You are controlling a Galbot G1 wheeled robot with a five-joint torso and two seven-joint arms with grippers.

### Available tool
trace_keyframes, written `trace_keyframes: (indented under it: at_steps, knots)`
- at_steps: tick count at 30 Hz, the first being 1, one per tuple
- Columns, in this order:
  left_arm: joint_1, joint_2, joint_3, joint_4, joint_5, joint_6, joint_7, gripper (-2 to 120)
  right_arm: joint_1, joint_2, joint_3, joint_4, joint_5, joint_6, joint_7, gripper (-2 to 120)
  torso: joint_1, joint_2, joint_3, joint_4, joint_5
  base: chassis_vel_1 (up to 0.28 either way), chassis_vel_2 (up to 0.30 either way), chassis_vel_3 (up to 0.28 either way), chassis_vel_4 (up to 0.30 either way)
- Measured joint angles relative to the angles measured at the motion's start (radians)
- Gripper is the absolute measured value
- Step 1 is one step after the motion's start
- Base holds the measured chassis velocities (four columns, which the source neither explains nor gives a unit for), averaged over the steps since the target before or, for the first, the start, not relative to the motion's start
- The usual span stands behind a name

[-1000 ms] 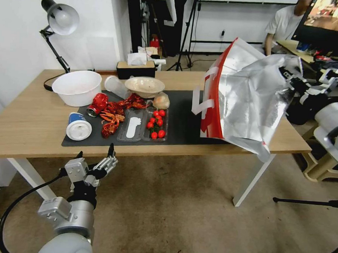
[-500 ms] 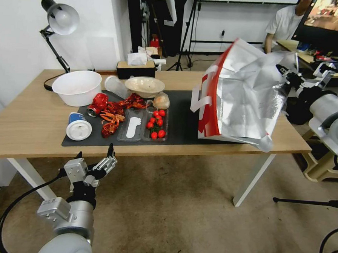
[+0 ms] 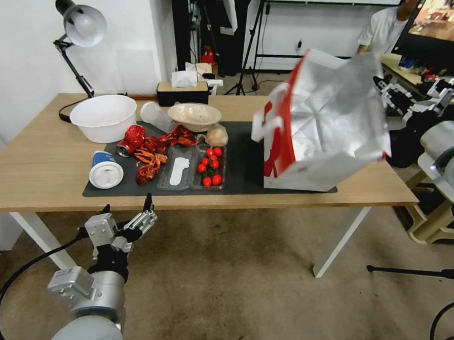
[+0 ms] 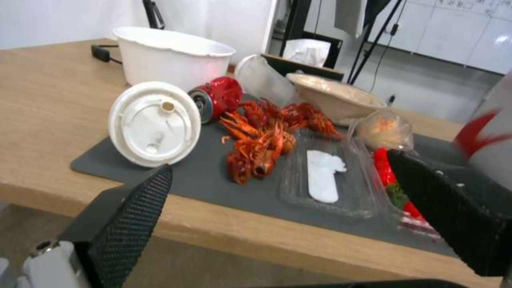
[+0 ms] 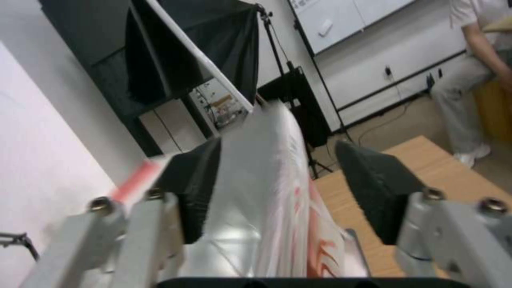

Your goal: Pick up the food delivery bag from the floor and place it on the table.

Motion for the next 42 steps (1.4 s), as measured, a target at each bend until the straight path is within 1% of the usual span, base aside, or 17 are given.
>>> trace_keyframes:
  at_steps: [1,4,5,6,9,10,12,13,17,18,21,22,24,29,31,36,42]
  knots:
    - [0.000,0.000,0.000,0.000,0.000,0.000,0.000,100,0.000,0.000,0.000,0.000,0.000,0.000,0.000,63,0.000,0.000,0.000,0.0000,0.0000,0.000,0.000,0.000,0.000]
    - [0.004,-0.001,0.000,-0.007,0.002,0.000,0.000,100,-0.042,-0.016,0.024,0.021,-0.035,-0.006,-0.022,78,0.000,0.000,0.000,-0.0001,-0.0001,0.000,0.000,0.000,0.000]
    - [0.004,-0.001,0.000,-0.007,0.002,0.000,0.000,100,-0.042,-0.016,0.024,0.021,-0.035,-0.006,-0.022,78,0.000,0.000,0.000,-0.0001,-0.0001,0.000,0.000,0.000,0.000]
    - [0.006,-0.002,0.000,-0.009,0.003,0.000,0.001,100,-0.057,-0.019,0.031,0.028,-0.044,-0.009,-0.025,82,0.000,0.000,0.000,-0.0001,0.0001,0.000,0.000,0.000,0.000]
    - [0.006,-0.002,0.000,-0.010,0.003,0.000,0.001,100,-0.060,-0.020,0.033,0.029,-0.045,-0.009,-0.026,82,0.000,0.000,0.000,-0.0001,0.0000,0.000,0.000,0.000,0.000]
    - [0.010,-0.003,0.000,-0.012,0.010,0.000,0.001,100,-0.095,-0.027,0.055,0.044,-0.067,-0.017,-0.030,93,0.000,0.000,0.000,-0.0002,0.0000,0.000,0.000,0.000,0.000]
    - [0.012,-0.003,-0.001,-0.015,0.013,0.000,-0.001,100,-0.113,-0.029,0.068,0.052,-0.086,-0.023,-0.032,99,0.000,0.000,0.000,0.0001,0.0000,0.000,0.000,0.000,0.000]
    - [0.012,-0.003,-0.001,-0.015,0.013,0.000,-0.001,100,-0.113,-0.029,0.068,0.052,-0.086,-0.023,-0.032,99,0.000,0.000,0.000,0.0001,0.0000,0.000,0.000,0.000,0.000]
    - [0.017,-0.001,-0.008,-0.026,0.021,0.007,0.002,100,-0.201,-0.044,0.119,0.096,-0.279,-0.018,-0.098,100,0.000,0.000,0.000,0.0000,-0.0001,0.000,0.000,0.000,0.000]
    - [0.017,-0.001,-0.008,-0.026,0.021,0.007,0.002,100,-0.201,-0.044,0.119,0.096,-0.279,-0.018,-0.098,100,0.000,0.000,0.000,0.0000,-0.0001,0.000,0.000,0.000,0.000]
    - [0.017,0.002,-0.012,-0.026,0.027,0.008,0.014,100,-0.238,-0.039,0.131,0.123,-0.423,0.021,-0.136,100,0.000,0.000,0.000,0.0000,-0.0003,0.000,0.000,0.000,0.000]
    - [0.017,0.002,-0.012,-0.026,0.027,0.008,0.014,100,-0.238,-0.039,0.131,0.123,-0.423,0.021,-0.136,100,0.000,0.000,0.000,0.0000,-0.0003,0.000,0.000,0.000,0.000]
    - [0.016,0.006,-0.021,-0.018,0.040,0.005,0.035,100,-0.280,-0.016,0.139,0.158,-0.548,0.064,-0.174,100,0.000,0.000,0.000,0.0000,-0.0001,0.000,0.000,0.000,0.000]
    - [0.013,0.008,-0.027,-0.009,0.050,-0.007,0.054,100,-0.340,0.011,0.142,0.193,-0.635,0.127,-0.195,100,0.000,0.000,0.000,0.0002,-0.0002,0.000,0.000,0.000,0.000]
    - [0.010,0.009,-0.032,0.000,0.063,-0.035,0.072,100,-0.423,0.046,0.144,0.209,-0.742,0.234,-0.236,100,0.000,0.000,0.000,0.0000,-0.0001,0.000,0.000,0.000,0.000]
    - [0.012,0.010,-0.046,0.025,0.108,-0.080,0.086,100,-0.565,0.101,0.158,0.246,-0.830,0.343,-0.252,100,0.000,0.000,0.000,0.0002,-0.0002,0.000,0.000,0.000,0.000]
    - [0.017,0.010,-0.050,0.044,0.136,-0.101,0.091,100,-0.674,0.155,0.163,0.265,-0.875,0.397,-0.267,100,0.000,0.000,0.000,-0.0002,-0.0002,0.000,0.000,0.000,0.000]
